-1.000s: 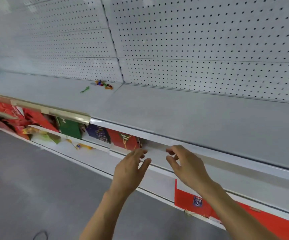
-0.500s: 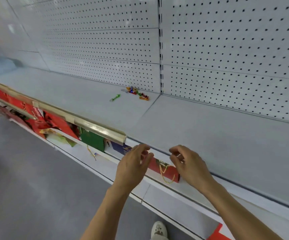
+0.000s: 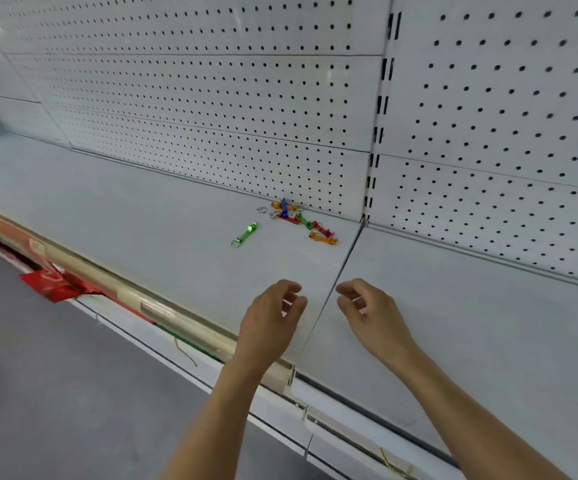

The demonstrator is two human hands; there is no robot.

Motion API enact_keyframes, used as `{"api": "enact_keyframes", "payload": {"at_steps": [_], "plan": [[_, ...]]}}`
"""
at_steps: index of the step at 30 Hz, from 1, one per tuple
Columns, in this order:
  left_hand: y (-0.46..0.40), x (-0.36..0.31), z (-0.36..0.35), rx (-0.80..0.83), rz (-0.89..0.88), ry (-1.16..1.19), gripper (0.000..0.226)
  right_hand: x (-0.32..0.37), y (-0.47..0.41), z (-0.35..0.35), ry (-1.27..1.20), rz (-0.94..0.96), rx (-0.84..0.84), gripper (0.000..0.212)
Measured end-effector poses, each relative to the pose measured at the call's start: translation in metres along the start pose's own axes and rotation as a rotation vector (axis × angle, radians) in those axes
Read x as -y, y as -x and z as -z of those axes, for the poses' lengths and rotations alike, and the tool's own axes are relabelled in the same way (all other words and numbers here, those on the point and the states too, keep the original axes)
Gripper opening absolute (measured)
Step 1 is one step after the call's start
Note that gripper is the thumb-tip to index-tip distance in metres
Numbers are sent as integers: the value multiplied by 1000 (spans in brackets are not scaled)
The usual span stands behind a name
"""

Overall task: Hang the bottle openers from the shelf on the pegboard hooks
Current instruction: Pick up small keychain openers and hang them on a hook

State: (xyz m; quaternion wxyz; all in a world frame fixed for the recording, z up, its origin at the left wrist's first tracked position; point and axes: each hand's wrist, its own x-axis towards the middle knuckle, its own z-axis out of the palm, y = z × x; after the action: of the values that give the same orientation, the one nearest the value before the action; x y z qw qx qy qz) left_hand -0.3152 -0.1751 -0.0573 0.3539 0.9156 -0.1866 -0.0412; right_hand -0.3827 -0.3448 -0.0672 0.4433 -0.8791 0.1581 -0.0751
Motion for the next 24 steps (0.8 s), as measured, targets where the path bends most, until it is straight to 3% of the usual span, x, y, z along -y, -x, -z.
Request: {"api": "enact_keyframes", "payload": {"at_steps": [6,11,16,20,24], "plan": [[-74,44,14,-70,6,-71,28,15,-69,-22,64,-21,-76,21],[-142,77,32,-126,66,-147,39,25,-129,-35,257,-117,-187,29],[-199,101,44,84,7,-419,47,26,-159,-48,349,-375,-186,43],[-231,110,52,226,-69,-471,33,22,-160,-52,497,-416,-149,24],[-244,114,54,292,-155,-505,28,33,-155,-54,647,-410,-122,20]]}}
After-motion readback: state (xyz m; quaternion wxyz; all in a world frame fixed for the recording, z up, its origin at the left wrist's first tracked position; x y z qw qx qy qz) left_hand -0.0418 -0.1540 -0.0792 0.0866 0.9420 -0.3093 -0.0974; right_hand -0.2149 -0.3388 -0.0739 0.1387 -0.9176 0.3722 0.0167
